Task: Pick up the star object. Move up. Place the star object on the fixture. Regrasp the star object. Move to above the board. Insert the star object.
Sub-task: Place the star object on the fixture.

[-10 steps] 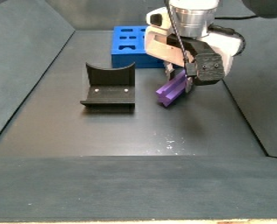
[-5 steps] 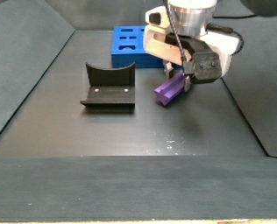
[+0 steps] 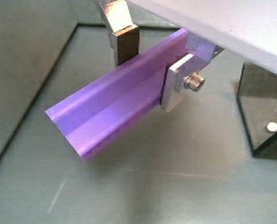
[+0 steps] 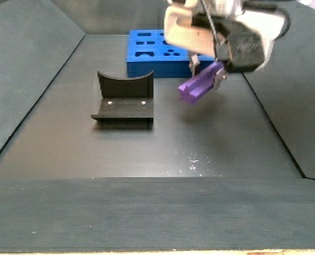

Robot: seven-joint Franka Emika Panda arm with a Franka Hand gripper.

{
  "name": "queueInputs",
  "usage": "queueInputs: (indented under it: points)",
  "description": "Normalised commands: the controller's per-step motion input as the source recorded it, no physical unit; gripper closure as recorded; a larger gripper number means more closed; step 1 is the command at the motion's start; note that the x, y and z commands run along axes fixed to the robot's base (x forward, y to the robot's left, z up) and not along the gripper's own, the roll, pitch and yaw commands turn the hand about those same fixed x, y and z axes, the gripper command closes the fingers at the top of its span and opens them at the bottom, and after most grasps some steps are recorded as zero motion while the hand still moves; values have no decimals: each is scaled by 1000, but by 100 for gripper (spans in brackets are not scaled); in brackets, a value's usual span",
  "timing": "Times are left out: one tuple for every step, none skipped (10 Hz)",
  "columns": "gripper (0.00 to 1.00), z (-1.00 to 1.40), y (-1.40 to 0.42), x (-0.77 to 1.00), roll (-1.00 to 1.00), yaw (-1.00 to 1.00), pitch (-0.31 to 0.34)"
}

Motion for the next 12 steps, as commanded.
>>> queueInputs:
  points:
    - [100, 1000, 0, 0, 0, 0, 0]
    - [100, 1000, -4, 3, -2, -7, 3]
    - [100, 1000, -5, -9, -5, -7, 21]
    - [100, 1000, -7, -16, -7, -6, 28]
    - [100, 1000, -7, -18, -9, -5, 31]
    - [100, 1000, -7, -21, -10, -5, 35]
    - [100, 896, -6, -19, -13, -4, 41]
    - [100, 743, -6, -14, -15, -4, 47]
    - [100, 640, -6, -8, -17, -3, 52]
    - [100, 382, -4, 6, -21, -3, 68]
    - [100, 281, -3, 12, -23, -3, 73]
    - [100, -230, 782, 1000, -5, 1000, -34]
